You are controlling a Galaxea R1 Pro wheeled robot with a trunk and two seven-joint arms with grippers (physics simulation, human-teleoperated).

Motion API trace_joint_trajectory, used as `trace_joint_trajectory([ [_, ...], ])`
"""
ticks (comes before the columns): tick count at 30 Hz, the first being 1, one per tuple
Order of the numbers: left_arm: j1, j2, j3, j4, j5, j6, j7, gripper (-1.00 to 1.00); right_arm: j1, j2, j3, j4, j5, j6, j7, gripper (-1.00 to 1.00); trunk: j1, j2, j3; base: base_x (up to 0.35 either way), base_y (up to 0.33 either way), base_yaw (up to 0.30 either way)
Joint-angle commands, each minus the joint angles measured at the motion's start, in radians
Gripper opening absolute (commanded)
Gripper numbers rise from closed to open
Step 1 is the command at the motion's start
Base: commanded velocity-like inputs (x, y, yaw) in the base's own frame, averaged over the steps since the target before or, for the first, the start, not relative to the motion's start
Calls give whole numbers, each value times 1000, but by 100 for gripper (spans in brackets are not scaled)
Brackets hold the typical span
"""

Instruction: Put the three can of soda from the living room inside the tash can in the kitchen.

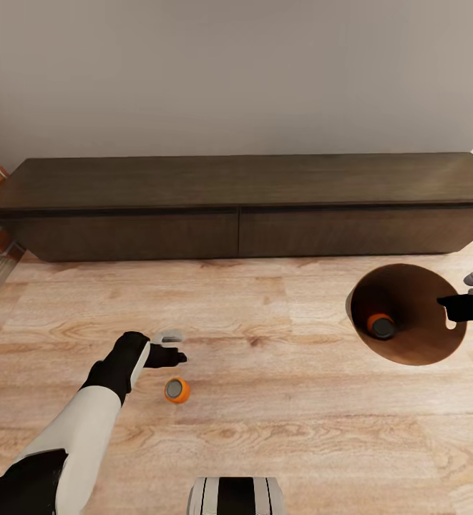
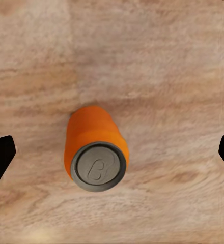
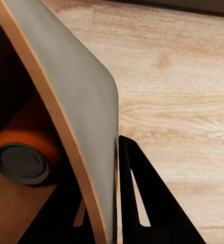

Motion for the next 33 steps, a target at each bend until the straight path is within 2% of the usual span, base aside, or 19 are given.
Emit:
trace_joint_trajectory([
  [1, 0, 3, 0, -1, 2, 0, 0, 100, -1, 0, 0, 0, -11, 3, 5, -100, 4, -7, -3, 0, 0, 0],
  [5, 0, 8, -1, -3, 2, -1, 0, 100, 0, 1, 1, 1, -10, 3, 5, -100, 19, -35, -16, 0, 0, 0],
  [11, 0, 11, -4, -3, 1, -4, 1, 100, 0, 2, 2, 1, 14, 3, 5, -100, 42, -77, -36, 0, 0, 0],
  [22, 0, 10, -6, -2, -3, -8, 4, 100, 0, 1, 2, 0, 19, 3, 5, -100, 42, -77, -42, 0, 0, 0],
  [33, -1, 9, -8, -1, -6, -8, 5, 100, -2, 1, 2, -10, 18, 3, 7, -100, 84, -154, -83, 0, 0, 0],
])
